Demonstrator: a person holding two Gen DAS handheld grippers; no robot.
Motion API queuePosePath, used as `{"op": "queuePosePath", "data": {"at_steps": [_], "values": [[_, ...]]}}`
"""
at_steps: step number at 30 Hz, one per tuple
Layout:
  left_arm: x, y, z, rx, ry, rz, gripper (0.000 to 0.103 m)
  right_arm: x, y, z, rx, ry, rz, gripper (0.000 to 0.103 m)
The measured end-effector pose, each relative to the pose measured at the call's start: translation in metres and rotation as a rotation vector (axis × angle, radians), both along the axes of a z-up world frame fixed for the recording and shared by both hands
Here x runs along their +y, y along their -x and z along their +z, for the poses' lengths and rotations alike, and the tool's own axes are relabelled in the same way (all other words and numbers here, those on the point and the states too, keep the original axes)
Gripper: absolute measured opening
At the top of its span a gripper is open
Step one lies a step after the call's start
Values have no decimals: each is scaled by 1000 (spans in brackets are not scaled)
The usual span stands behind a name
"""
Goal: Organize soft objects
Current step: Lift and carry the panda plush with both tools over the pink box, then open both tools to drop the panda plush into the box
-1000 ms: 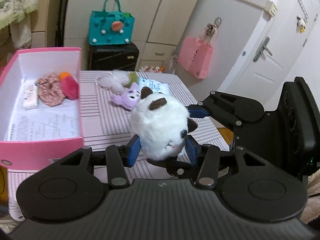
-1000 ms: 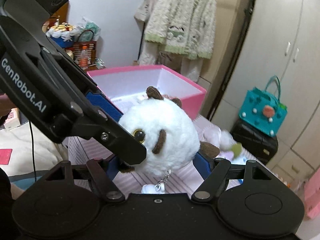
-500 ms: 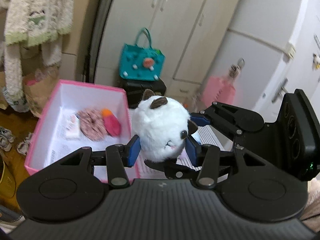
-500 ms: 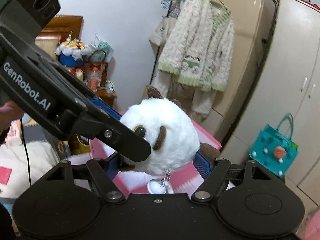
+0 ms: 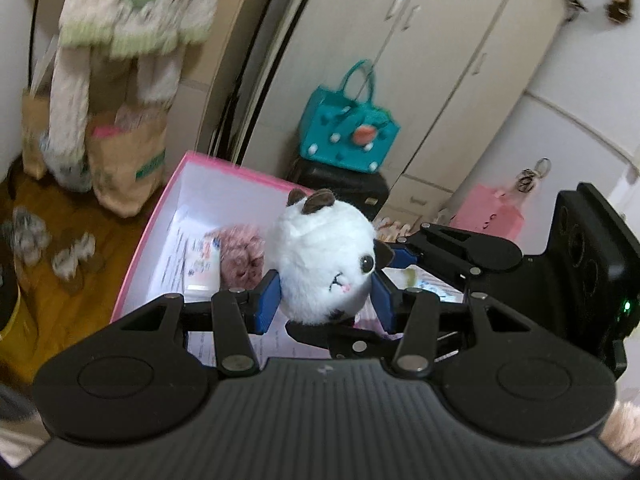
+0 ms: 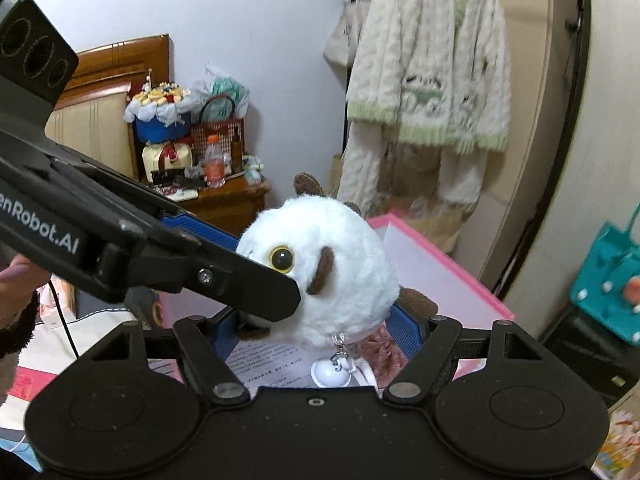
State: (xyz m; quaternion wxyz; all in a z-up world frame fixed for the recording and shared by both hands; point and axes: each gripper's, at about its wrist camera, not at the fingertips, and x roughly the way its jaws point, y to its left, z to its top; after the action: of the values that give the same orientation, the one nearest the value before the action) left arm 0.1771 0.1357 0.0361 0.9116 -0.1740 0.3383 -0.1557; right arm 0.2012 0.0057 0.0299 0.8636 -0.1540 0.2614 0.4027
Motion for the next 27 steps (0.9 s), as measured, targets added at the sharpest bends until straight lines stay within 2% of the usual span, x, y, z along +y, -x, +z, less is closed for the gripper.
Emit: {"op": "queuePosePath", "data": {"at_steps": [7,11,14,21,24,27], "values": [[15,-38,-37,129,30,30,47,11,-46,-36,182,8,-9,79],[20,-45,-52,176,15,47,47,23,-56,-52,218,52,3,78],[19,-45,-58,196,-7,34,47,30,-56,-60,213,92,29,77],[17,-40,-55,189,-102,53,47,39,-57,-68,213,125,86,76],[17,-34,-49,150,-171,101,49,44,-63,-71,222,120,106,75],[15,-27,-43,112,-219,100,49,46,-66,-78,196,123,174,74]]}}
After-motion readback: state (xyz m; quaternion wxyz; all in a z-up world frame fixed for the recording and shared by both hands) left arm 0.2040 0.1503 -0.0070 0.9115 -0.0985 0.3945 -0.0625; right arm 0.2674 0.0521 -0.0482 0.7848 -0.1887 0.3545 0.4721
